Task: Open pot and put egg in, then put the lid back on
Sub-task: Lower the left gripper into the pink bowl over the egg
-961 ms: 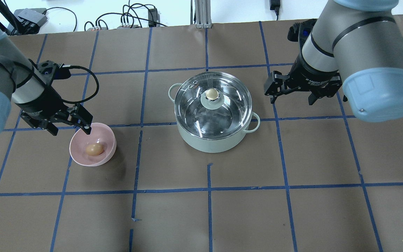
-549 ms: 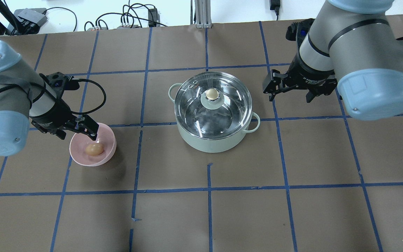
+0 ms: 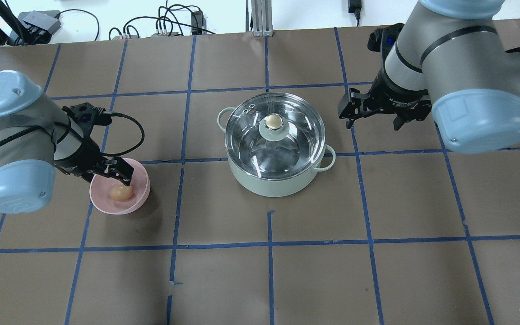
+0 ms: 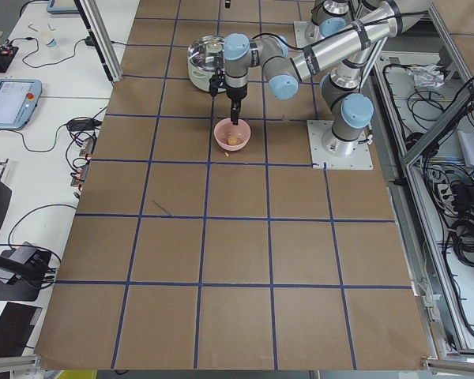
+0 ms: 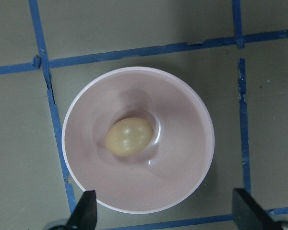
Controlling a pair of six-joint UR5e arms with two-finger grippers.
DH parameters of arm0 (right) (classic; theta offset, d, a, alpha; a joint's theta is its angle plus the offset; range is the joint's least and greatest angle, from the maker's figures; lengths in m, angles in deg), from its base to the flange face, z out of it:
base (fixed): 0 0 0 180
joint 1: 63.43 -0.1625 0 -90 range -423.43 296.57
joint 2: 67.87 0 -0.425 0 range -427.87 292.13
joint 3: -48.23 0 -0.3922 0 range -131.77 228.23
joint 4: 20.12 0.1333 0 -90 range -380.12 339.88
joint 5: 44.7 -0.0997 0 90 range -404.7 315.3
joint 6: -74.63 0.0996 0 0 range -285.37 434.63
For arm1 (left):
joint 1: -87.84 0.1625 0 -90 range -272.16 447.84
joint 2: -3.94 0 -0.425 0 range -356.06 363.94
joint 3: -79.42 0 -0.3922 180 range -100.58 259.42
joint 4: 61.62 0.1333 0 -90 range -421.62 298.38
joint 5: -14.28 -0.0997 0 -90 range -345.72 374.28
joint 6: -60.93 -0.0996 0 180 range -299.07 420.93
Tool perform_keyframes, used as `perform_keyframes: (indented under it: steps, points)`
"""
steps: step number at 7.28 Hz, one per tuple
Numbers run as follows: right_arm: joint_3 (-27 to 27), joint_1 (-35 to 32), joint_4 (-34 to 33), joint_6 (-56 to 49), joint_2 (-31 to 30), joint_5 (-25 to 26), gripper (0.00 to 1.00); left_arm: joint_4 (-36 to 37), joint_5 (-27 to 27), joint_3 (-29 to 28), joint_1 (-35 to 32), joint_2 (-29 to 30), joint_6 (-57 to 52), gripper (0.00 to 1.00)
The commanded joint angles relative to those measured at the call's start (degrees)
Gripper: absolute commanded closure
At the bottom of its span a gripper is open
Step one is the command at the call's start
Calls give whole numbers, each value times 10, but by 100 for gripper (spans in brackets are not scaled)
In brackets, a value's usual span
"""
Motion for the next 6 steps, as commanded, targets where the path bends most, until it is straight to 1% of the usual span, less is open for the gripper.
perform_keyframes:
  steps: [1, 2, 3, 4, 6]
  points:
    - [0, 0, 0, 0, 0, 0, 0, 7, 1, 3, 14, 9, -108, 4]
    - [0, 0, 0, 0, 0, 0, 0, 7, 2, 7, 22, 26, -162, 5]
    - [0, 0, 0, 0, 0, 0, 0, 25, -2, 12, 23, 33, -181, 5]
    - [0, 0, 0, 1, 0, 0, 0, 48, -1, 19, 23, 35, -221, 5]
    - [0, 0, 0, 1, 0, 0, 0, 57, 4, 24, 24, 37, -289, 5]
